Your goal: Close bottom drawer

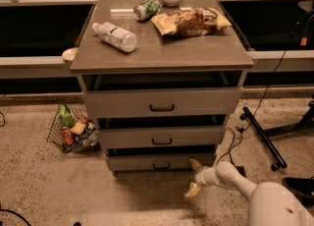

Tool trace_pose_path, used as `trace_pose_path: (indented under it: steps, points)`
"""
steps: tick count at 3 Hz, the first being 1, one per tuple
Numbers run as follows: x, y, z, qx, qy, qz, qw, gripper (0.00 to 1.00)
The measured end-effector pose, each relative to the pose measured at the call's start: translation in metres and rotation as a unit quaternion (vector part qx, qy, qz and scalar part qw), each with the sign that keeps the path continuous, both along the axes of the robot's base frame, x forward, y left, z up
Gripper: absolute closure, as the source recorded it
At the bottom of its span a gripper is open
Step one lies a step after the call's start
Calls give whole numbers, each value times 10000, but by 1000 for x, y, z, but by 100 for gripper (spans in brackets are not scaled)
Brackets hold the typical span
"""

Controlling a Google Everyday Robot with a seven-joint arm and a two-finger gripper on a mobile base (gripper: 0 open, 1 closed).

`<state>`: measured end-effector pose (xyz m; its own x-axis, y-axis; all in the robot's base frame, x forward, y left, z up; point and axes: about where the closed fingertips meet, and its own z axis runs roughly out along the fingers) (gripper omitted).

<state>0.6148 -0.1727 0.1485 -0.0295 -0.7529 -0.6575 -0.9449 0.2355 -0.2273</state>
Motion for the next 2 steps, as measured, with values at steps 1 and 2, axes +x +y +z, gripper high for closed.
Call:
trace_pose_path:
  steps: [1,2]
  points:
    - [5,-5,-6,230,50,22,9997,0]
    - [4,-5,-7,393,97,163,9990,0]
